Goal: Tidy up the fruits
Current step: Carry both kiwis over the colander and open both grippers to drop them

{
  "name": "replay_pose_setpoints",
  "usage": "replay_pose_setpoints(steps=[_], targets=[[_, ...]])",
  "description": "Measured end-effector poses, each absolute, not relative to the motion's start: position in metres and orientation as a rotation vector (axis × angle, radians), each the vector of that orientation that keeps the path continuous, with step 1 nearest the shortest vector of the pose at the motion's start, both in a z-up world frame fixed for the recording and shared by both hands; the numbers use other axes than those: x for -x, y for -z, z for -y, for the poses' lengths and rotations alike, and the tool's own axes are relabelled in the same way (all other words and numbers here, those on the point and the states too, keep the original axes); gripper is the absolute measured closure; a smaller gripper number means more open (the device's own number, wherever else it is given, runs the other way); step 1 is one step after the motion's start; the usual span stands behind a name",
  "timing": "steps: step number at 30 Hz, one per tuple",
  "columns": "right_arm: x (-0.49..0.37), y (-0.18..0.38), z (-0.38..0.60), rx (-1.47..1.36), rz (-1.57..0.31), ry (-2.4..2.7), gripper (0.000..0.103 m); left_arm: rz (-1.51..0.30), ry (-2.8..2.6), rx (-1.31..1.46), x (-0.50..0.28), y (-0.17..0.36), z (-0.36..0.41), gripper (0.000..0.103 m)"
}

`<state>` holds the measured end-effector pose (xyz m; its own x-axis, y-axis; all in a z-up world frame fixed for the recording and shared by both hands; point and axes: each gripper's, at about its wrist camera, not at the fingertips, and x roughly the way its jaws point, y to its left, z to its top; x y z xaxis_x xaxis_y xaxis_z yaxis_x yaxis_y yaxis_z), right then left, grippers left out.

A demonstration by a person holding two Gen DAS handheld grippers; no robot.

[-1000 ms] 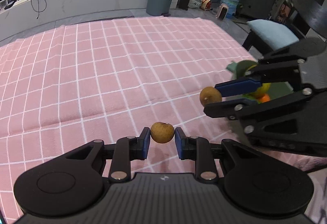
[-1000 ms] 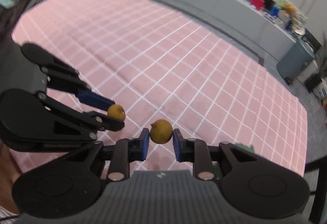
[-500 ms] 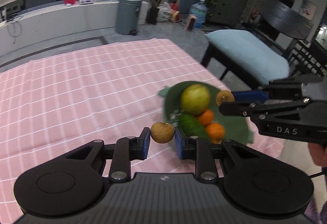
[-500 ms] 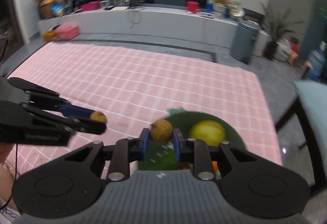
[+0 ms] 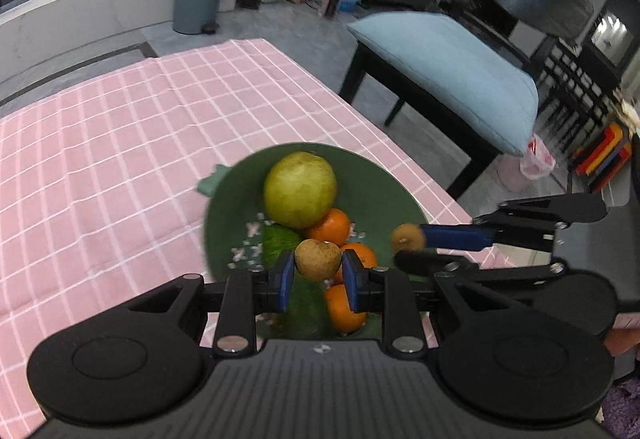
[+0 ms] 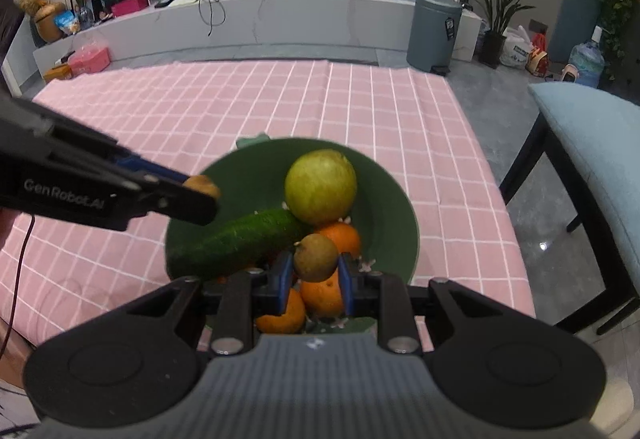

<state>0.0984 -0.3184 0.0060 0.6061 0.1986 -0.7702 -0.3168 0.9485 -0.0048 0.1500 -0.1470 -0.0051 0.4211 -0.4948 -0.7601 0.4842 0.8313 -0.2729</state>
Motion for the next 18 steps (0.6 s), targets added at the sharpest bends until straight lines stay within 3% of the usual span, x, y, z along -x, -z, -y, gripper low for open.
replay_pose_setpoints(steps=[18], targets=[[-0.124, 0.041, 0.319, 0.288, -0.949, -0.385, 0.082, -1.047, 0.628, -0.130, -0.168, 0.030, 0.188, 0.074]])
